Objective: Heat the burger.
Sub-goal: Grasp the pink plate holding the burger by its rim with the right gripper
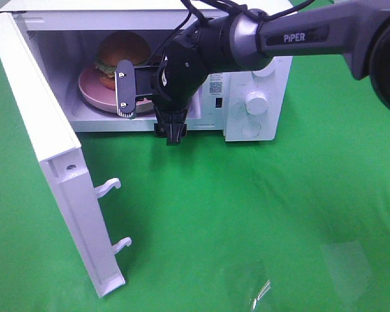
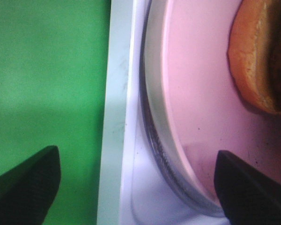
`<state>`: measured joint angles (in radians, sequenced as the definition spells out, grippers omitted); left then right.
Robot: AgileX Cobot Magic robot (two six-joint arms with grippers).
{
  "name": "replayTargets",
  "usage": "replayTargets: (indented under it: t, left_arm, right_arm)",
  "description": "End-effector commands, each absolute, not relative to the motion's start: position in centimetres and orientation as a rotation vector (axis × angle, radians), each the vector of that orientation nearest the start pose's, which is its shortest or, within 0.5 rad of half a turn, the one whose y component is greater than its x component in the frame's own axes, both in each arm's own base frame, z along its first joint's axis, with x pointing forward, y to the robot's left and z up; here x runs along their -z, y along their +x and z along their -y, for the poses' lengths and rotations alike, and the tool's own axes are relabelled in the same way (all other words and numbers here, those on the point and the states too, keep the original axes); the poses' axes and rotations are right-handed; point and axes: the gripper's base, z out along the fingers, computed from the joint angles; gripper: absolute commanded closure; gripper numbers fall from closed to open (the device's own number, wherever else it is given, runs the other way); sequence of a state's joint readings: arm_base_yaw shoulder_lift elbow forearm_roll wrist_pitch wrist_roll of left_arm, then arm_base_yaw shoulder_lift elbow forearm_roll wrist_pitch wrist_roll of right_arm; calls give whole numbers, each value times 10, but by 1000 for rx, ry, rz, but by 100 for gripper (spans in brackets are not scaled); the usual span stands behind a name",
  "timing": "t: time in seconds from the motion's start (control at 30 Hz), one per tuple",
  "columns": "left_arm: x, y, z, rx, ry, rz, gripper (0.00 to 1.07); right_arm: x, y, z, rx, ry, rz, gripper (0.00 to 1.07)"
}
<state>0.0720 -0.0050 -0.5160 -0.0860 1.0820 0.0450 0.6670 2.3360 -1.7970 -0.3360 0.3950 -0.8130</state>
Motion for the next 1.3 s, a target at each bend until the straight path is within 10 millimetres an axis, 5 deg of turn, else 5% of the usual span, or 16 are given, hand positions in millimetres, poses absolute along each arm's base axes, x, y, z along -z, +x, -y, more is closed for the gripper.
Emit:
replayTargets:
  t: [0.03,0.8,1.03,1.3]
  left_arm:
    - [-281,-8,8,32,-23,-2026,9]
    - [-281,-8,8,32,-23,-2026,9]
    - [-281,-8,8,32,-23,-2026,9]
    - [-281,-8,8,32,-23,-2026,9]
  right_arm:
    - [-140,422,-316,346,-1823,-1581,23]
    - [-109,430,-324,318,-1830,-1607,28]
    - [-108,429,-324,316,-1833,-1620,53]
    - [-113,426,-321,317,-1857,-1667,104]
